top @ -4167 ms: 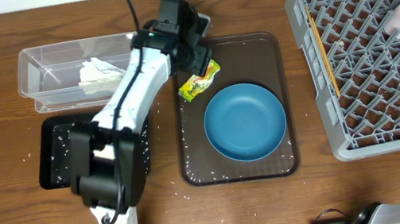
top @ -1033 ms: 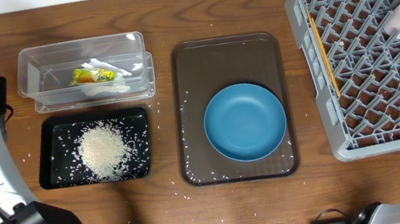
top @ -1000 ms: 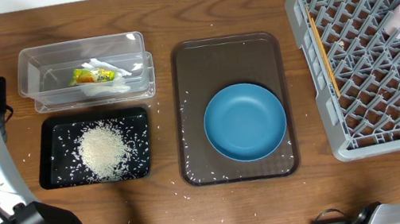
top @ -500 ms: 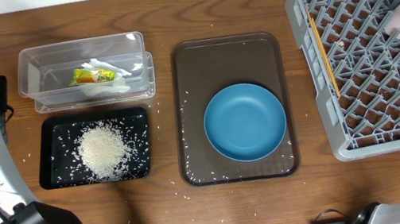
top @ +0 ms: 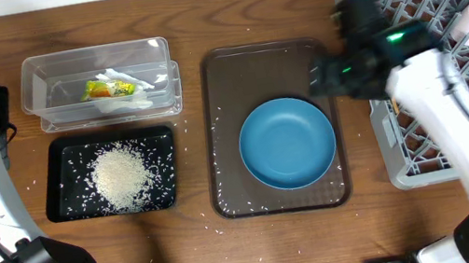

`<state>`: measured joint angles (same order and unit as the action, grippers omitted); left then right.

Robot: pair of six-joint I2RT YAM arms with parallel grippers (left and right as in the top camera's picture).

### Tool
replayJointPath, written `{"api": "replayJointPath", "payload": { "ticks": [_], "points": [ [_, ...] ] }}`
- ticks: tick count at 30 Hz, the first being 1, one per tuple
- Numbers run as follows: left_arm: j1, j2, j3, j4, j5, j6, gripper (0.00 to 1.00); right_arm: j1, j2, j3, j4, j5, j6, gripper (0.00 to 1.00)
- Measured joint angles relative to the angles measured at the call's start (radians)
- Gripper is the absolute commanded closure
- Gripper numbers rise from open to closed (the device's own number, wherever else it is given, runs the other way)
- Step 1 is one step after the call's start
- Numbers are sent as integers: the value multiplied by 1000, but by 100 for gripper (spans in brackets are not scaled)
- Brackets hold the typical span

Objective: Sort waste into correct bins and load items into the dishwasher rack
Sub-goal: 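Reach the right gripper to the blue bowl on the brown tray, then grasp the blue bowl rim with the right gripper and lift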

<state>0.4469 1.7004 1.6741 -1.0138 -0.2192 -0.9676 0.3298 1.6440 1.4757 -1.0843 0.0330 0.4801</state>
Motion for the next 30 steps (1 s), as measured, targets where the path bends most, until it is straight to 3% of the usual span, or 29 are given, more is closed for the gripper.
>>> {"api": "replayJointPath", "payload": {
  "ticks": [10, 22, 26, 30],
  "points": [
    [0, 0, 0, 0, 3, 0, 6, 282, 4, 0, 175, 145, -2, 1],
    [0, 0, 0, 0, 3, 0, 6, 342, 54, 0, 298, 165, -56, 1],
    [0, 0, 0, 0, 3, 0, 6, 342, 161, 0, 316, 147, -101, 20],
    [0, 0, 0, 0, 3, 0, 5, 343, 246, -1, 280, 80, -111, 23]
  ]
}}
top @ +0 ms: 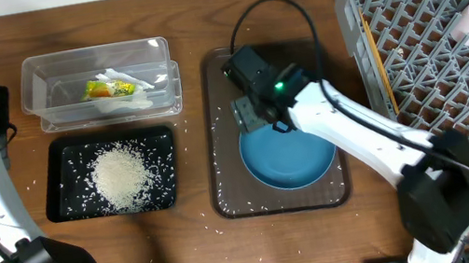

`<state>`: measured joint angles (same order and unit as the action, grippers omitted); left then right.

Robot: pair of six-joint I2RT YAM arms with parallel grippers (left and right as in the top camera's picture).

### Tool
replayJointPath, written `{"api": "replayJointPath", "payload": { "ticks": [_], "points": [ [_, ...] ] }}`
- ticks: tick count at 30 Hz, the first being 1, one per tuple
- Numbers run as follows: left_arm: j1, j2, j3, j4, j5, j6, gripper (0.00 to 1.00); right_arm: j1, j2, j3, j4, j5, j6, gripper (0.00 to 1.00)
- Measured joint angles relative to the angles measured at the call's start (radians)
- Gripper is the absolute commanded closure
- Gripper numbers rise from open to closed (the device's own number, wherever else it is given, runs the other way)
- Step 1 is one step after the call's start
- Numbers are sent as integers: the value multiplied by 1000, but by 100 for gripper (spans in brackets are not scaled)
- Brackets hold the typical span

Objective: Sort waste into correct bins and load items into the dishwasher rack
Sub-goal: 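Grasp the blue bowl rim with the right gripper and lift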

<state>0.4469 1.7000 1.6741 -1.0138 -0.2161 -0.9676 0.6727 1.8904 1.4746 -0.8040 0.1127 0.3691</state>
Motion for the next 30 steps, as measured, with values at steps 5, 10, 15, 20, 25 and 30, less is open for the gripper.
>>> {"api": "replayJointPath", "payload": {
  "ticks": [5, 10, 15, 20, 25, 30],
  "points": [
    [0, 0, 0, 0, 0, 0, 5, 40, 12, -1, -15, -78, 3, 20],
    [0, 0, 0, 0, 0, 0, 5, 117, 12, -1, -61, -122, 23, 20],
    [0, 0, 0, 0, 0, 0, 5, 188, 17, -1, -117, -106, 33, 20],
    [0, 0, 0, 0, 0, 0, 5, 254, 62, -1, -153, -31, 37, 23],
    [0, 0, 0, 0, 0, 0, 5, 268, 123, -1, -152, 13, 40, 25],
    [0, 0, 0, 0, 0, 0, 5, 268, 172, -1, -153, 48, 48, 48]
  ]
}}
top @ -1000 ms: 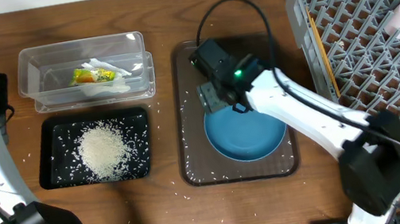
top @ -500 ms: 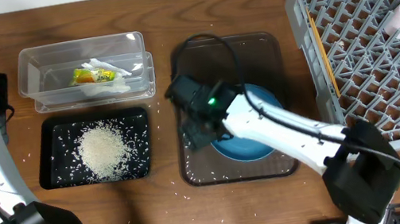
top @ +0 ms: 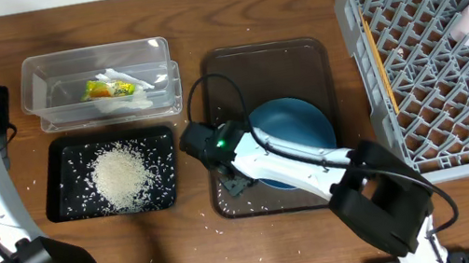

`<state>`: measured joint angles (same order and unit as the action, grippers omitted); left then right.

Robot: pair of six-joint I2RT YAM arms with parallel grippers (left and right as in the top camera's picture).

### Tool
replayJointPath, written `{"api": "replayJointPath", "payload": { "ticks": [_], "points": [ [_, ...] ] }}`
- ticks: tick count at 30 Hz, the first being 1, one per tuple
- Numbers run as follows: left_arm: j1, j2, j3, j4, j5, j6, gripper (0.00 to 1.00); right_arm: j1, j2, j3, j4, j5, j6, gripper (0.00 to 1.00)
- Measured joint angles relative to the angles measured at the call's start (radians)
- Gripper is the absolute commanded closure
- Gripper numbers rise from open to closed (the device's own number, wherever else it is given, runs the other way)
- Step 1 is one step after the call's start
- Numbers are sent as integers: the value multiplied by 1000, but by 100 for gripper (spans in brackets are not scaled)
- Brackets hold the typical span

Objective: Sort waste into correct bins and load items into the dishwasher rack
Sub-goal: 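Grasp the blue bowl rim with the right gripper and lift, then carry the blue bowl right into the back of the grey rack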

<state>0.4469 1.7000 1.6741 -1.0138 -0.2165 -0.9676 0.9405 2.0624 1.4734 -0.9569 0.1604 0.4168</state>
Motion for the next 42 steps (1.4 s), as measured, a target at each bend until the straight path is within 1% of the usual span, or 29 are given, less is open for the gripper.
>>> {"api": "replayJointPath", "payload": {
  "ticks": [2, 4, 12, 13, 22, 28, 32, 36, 39, 42],
  "points": [
    [0, 0, 0, 0, 0, 0, 5, 0, 4, 0, -1, 2, -5, 56],
    [0, 0, 0, 0, 0, 0, 5, 0, 4, 1, -3, 9, -2, 59],
    [0, 0, 0, 0, 0, 0, 5, -3, 4, 63, -68, 17, -2, 97],
    [0, 0, 0, 0, 0, 0, 5, -6, 4, 79, -79, 17, -3, 99],
    [0, 0, 0, 0, 0, 0, 5, -36, 4, 257, -220, 24, 1, 99],
    [0, 0, 0, 0, 0, 0, 5, -124, 7, 467, -367, 35, -8, 99],
    [0, 0, 0, 0, 0, 0, 5, -247, 5, 623, -428, 48, -22, 99],
    [0, 0, 0, 0, 0, 0, 5, -411, -18, 705, -435, 30, -66, 99],
    [0, 0, 0, 0, 0, 0, 5, -556, -53, 720, -414, -53, -118, 99],
    [0, 0, 0, 0, 0, 0, 5, -715, -89, 721, -370, -206, -183, 99]
  ]
}}
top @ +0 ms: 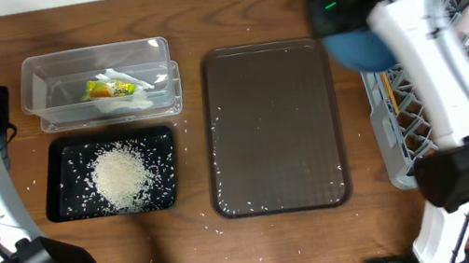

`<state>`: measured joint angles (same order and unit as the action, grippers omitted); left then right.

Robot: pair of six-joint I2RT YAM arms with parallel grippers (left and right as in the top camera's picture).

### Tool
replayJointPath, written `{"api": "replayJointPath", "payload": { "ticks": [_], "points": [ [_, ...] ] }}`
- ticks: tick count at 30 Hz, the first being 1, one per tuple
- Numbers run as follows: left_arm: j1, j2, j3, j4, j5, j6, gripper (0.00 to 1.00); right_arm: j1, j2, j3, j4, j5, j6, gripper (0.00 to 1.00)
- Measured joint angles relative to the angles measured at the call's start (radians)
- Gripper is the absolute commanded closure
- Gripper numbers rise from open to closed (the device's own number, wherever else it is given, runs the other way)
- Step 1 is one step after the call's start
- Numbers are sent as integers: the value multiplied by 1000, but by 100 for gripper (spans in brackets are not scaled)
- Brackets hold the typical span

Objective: Sort waste into correct bins and load items into the dishwasher rack
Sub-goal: 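Carry the blue bowl right into the back of the grey rack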

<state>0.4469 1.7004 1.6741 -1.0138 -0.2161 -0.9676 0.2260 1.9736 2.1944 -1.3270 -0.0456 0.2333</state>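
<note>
The blue bowl [357, 50] hangs in the air between the brown tray [271, 126] and the grey dishwasher rack [396, 155], at the rack's left edge. My right gripper [337, 23] is raised high and blurred above it, shut on the bowl; its fingers are hidden under the arm. The brown tray holds only scattered rice grains. My left arm stands along the left edge of the table, and its gripper end at the top left corner is dark and unclear.
A clear bin [34, 88] with a yellow wrapper [108, 88] and white scraps sits at the back left. In front of it a black tray [62, 178] holds a heap of rice [121, 176]. In the rack are a pink cup and a white item.
My right gripper was low at the left rim of the bowl on the brown tray. Now it is up by the rack's left edge with the bowl in it, and the tray is bare.
My right arm was first over the rack's left side with the bowl lying on the tray. Then it was at the bowl's far rim, then at its near left rim. Now the bowl is off the tray and held beside the rack. The left arm stayed still.
</note>
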Motion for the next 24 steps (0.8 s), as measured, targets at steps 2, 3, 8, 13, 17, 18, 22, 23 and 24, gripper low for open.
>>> {"api": "replayJointPath", "payload": {
  "ticks": [2, 3, 8, 13, 17, 18, 22, 23, 24],
  "points": [
    [0, 0, 0, 0, 0, 0, 5, -122, -16, 2, 45, -153, -48, 99],
    [0, 0, 0, 0, 0, 0, 5, -169, -19, 3, 68, -225, -66, 99],
    [0, 0, 0, 0, 0, 0, 5, -372, -18, 3, 196, -610, -132, 99],
    [0, 0, 0, 0, 0, 0, 5, -456, -16, 3, 300, -888, -155, 99],
    [0, 0, 0, 0, 0, 0, 5, -462, 4, 3, 327, -985, -153, 99],
    [0, 0, 0, 0, 0, 0, 5, -461, 16, 3, 335, -1000, -150, 99],
    [0, 0, 0, 0, 0, 0, 5, -462, 84, 3, 368, -1033, -128, 99],
    [0, 0, 0, 0, 0, 0, 5, -462, 104, 3, 382, -1040, -118, 99],
    [0, 0, 0, 0, 0, 0, 5, -463, 124, 3, 399, -1048, -108, 99]
  ]
}}
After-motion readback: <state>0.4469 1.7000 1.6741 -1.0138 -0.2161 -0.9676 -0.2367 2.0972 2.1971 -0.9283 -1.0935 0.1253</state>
